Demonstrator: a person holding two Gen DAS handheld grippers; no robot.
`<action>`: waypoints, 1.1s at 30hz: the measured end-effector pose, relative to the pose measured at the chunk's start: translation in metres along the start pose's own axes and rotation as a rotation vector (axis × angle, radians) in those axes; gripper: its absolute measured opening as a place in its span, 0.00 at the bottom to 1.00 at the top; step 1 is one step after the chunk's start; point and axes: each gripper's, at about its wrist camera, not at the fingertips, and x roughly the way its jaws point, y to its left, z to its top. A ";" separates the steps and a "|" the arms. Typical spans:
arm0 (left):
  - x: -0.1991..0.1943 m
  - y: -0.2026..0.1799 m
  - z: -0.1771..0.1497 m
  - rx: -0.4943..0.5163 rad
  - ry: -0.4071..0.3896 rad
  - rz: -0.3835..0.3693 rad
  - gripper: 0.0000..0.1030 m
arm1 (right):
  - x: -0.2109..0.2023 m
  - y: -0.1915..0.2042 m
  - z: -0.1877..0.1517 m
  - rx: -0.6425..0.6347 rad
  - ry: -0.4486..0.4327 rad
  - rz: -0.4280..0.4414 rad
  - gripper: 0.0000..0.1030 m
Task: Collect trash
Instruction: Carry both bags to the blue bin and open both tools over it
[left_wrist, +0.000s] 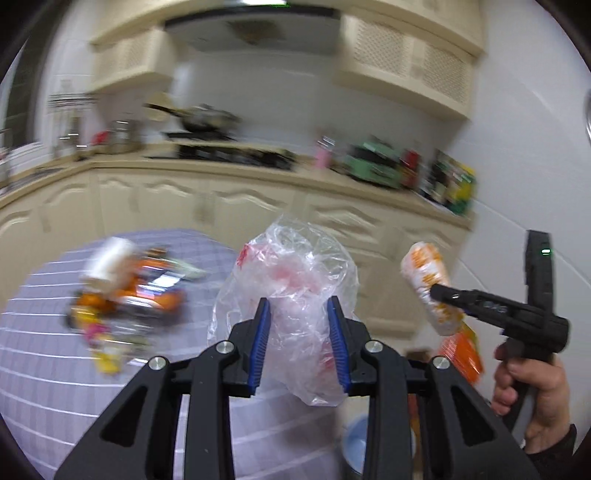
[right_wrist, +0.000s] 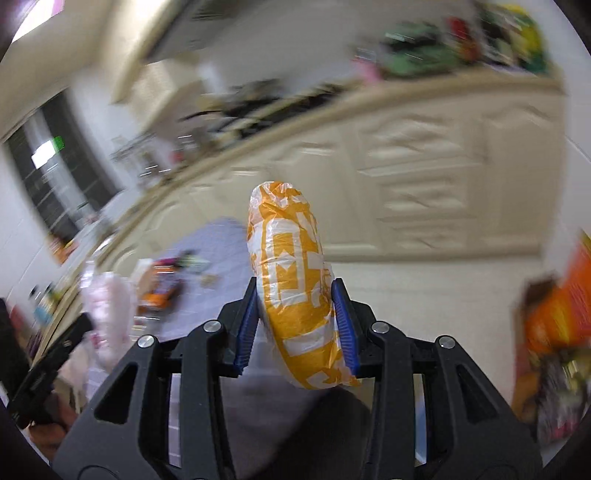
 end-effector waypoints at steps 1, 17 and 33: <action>0.011 -0.015 -0.004 0.021 0.025 -0.036 0.30 | -0.001 -0.018 -0.004 0.029 0.012 -0.039 0.37; 0.241 -0.165 -0.173 0.219 0.605 -0.334 0.30 | 0.052 -0.212 -0.121 0.415 0.281 -0.268 0.38; 0.248 -0.149 -0.165 0.217 0.563 -0.272 0.90 | 0.069 -0.231 -0.149 0.511 0.314 -0.343 0.94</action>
